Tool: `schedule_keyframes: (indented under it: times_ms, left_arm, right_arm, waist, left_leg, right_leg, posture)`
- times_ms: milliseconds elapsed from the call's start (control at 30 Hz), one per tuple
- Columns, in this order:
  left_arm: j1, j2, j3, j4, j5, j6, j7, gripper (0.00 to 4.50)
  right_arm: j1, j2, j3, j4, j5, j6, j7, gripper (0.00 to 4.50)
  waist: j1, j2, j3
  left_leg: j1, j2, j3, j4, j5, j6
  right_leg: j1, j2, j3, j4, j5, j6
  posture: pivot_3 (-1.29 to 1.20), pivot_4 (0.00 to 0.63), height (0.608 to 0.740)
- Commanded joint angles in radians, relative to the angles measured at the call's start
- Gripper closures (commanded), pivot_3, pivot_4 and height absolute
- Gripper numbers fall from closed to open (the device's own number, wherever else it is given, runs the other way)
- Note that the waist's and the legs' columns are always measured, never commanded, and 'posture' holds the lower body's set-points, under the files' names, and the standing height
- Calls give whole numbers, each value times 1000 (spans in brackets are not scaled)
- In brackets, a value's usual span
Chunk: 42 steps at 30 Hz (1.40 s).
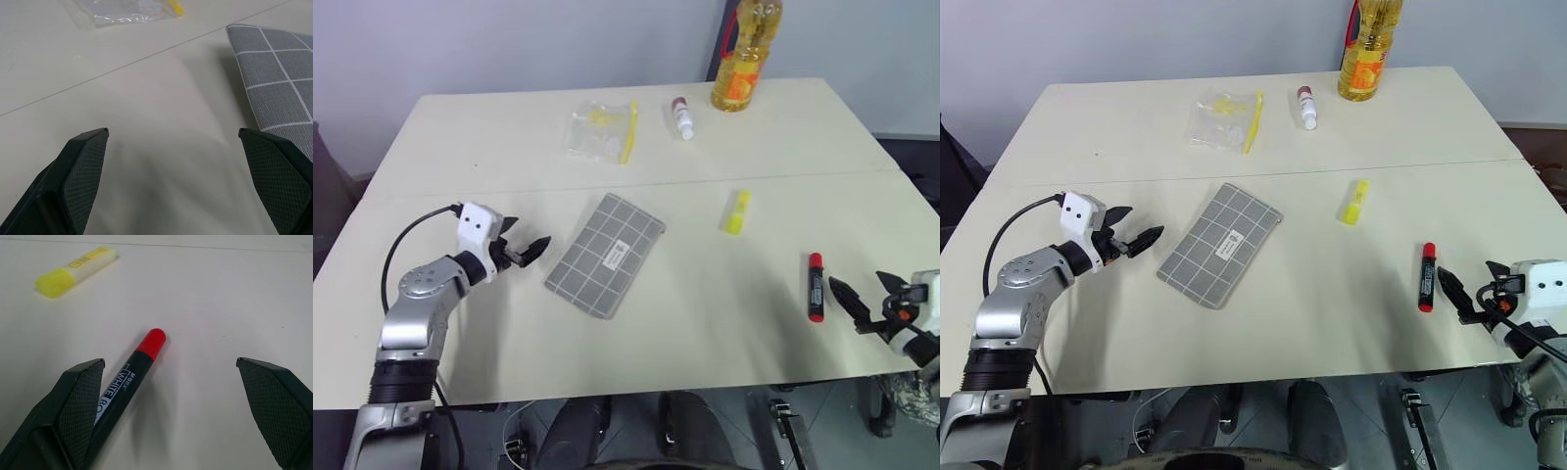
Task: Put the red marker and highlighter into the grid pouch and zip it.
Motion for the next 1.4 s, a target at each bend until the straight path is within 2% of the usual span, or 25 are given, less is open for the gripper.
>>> schedule_keyframes:
  times_ms: [33,300,467,633,733,867,967,1167,1400]
  left_arm:
    - [3,4,28,-39,-8,-17,13,8]
    - [30,7,47,-74,-24,2,34,8]
    - [77,3,67,-148,-32,-9,50,8]
    - [200,-6,73,-291,-13,-52,68,8]
    - [277,-9,85,-365,3,-94,80,0]
    - [397,43,53,-410,105,-223,43,0]
    - [443,78,34,-408,168,-314,20,0]
    - [501,137,-15,-396,263,-462,-25,0]
    - [439,181,-138,-363,396,-541,-51,0]
  right_arm:
    - [-33,-26,6,-26,-2,-4,-9,0]
    - [-114,-48,50,-2,-11,-1,-11,0]
    - [-266,-64,157,27,-15,13,3,0]
    - [-427,-44,302,35,-21,19,36,0]
    - [-524,-21,393,64,-30,35,52,854]
    - [-673,31,576,164,-154,11,49,2882]
    - [-770,75,653,270,-231,-18,33,4474]
    - [-919,147,736,514,-358,-129,9,4474]
    - [-1090,223,791,830,-495,-212,-65,4474]
  waist:
    - [-1,0,0]
    - [0,0,0]
    - [-5,0,0]
    - [-2,0,0]
    - [-3,0,0]
    - [-4,0,0]
    - [0,1,1]
    - [-2,1,1]
    - [-7,1,1]
  left_leg:
    - [0,0,0,0,0,0]
    - [0,0,0,0,1,1]
    - [0,0,0,1,0,0]
    - [0,0,1,0,1,2]
    - [0,0,1,0,1,2]
    - [0,0,1,0,0,1]
    - [-1,0,1,0,0,0]
    - [-2,0,1,-1,0,1]
    - [-2,0,1,-2,2,1]
  right_leg:
    - [0,0,0,0,0,0]
    - [0,0,0,0,0,0]
    - [0,0,0,0,0,0]
    - [-1,0,0,0,0,0]
    - [-1,0,0,0,0,0]
    - [-1,0,0,0,1,-1]
    - [-2,0,0,0,1,-1]
    - [-3,0,0,-2,1,-1]
    - [-6,1,0,2,1,-2]
  posture:
    - [0,150,740]
    - [0,150,740]
    - [0,150,740]
    - [0,150,740]
    - [0,150,740]
    - [0,150,740]
    - [0,150,740]
    - [0,150,740]
    - [0,150,740]
